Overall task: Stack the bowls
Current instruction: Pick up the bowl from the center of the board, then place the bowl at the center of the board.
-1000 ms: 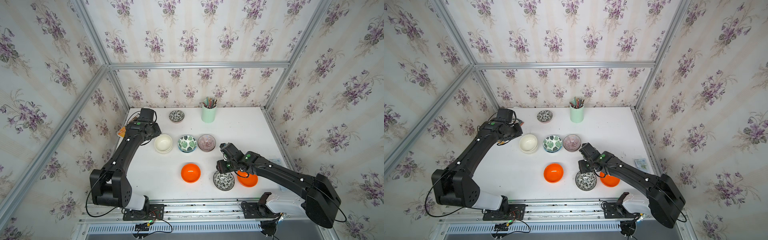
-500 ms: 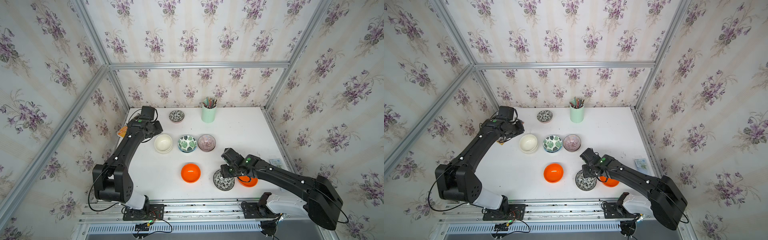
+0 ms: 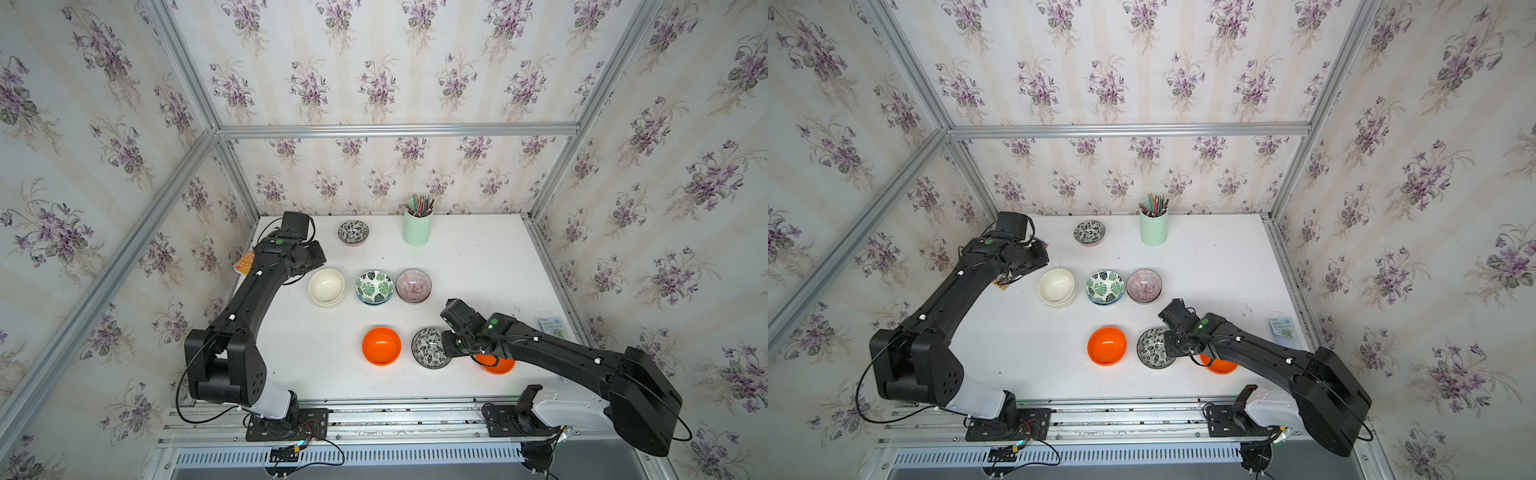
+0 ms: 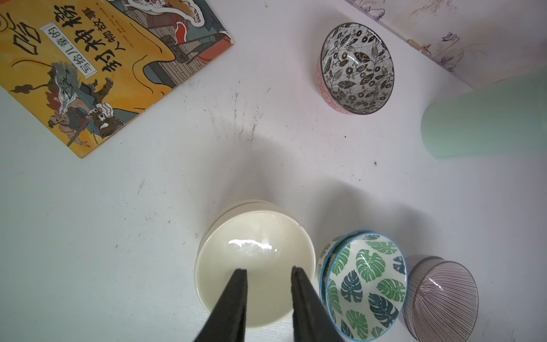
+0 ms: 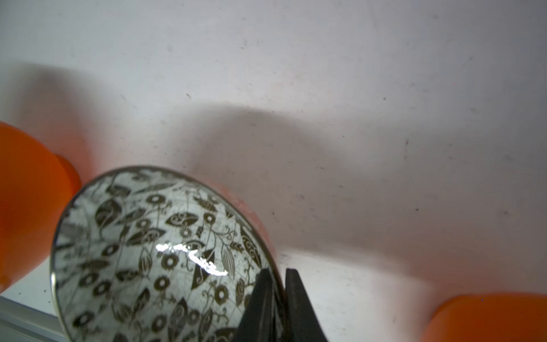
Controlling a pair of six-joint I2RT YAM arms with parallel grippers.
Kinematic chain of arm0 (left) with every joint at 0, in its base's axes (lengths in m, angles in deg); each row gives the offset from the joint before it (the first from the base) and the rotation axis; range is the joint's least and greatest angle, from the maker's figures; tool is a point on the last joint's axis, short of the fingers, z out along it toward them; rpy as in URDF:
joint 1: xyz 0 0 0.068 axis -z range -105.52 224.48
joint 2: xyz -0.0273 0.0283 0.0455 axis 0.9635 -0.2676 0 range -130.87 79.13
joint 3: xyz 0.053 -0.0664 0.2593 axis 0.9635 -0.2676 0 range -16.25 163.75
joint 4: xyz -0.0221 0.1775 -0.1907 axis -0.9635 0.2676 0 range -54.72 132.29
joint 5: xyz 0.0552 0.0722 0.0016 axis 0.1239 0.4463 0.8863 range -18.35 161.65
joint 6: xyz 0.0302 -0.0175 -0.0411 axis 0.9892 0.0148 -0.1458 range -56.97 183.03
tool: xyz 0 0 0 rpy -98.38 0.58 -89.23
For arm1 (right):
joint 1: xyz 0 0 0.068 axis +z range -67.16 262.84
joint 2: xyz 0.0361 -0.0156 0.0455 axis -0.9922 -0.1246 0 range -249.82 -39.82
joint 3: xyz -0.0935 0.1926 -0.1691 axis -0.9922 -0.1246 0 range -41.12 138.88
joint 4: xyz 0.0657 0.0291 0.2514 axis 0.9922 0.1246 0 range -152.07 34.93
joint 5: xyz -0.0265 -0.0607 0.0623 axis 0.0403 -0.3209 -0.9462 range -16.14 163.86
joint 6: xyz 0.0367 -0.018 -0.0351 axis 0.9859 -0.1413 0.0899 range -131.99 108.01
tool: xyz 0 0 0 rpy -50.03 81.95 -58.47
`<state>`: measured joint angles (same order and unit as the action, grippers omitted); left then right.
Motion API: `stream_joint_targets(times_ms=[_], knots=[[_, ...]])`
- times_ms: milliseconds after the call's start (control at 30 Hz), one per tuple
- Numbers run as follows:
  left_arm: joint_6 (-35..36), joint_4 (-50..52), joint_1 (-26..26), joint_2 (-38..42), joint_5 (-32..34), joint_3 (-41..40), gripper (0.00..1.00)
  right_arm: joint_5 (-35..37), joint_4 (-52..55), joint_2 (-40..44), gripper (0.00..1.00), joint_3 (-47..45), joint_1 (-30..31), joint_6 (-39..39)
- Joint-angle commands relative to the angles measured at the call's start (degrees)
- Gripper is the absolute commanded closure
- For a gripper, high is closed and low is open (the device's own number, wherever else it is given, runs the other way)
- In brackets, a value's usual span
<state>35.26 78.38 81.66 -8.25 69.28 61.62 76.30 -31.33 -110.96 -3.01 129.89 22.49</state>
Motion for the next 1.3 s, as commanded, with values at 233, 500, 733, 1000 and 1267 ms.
stream_joint_targets(times_ms=[233, 500, 733, 1000, 1267], knots=[[-0.18, -0.84, -0.02, 0.56, -0.5, -0.52, 0.7, -0.06, -3.35, 3.66, 0.93, 1.43, -13.33, -6.2], [-0.48, -0.73, -0.01, 0.54, -0.88, -0.17, 0.7, -3.28, -6.2, 1.65, 0.93, 3.87, -30.86, -12.26], [-0.01, -0.26, 0.0, 0.7, -0.23, -0.01, 0.7, -6.13, -11.8, -7.06, 0.95, 7.11, -33.94, -13.77], [0.07, 0.27, -0.05, 1.11, 0.39, -0.04, 0.7, -8.31, -13.83, -14.94, 0.95, 12.3, -34.68, -14.93], [0.08, 0.63, -0.05, 1.41, 1.04, 0.14, 0.7, -10.77, -14.55, -19.43, 0.95, 14.16, -35.19, -15.99]])
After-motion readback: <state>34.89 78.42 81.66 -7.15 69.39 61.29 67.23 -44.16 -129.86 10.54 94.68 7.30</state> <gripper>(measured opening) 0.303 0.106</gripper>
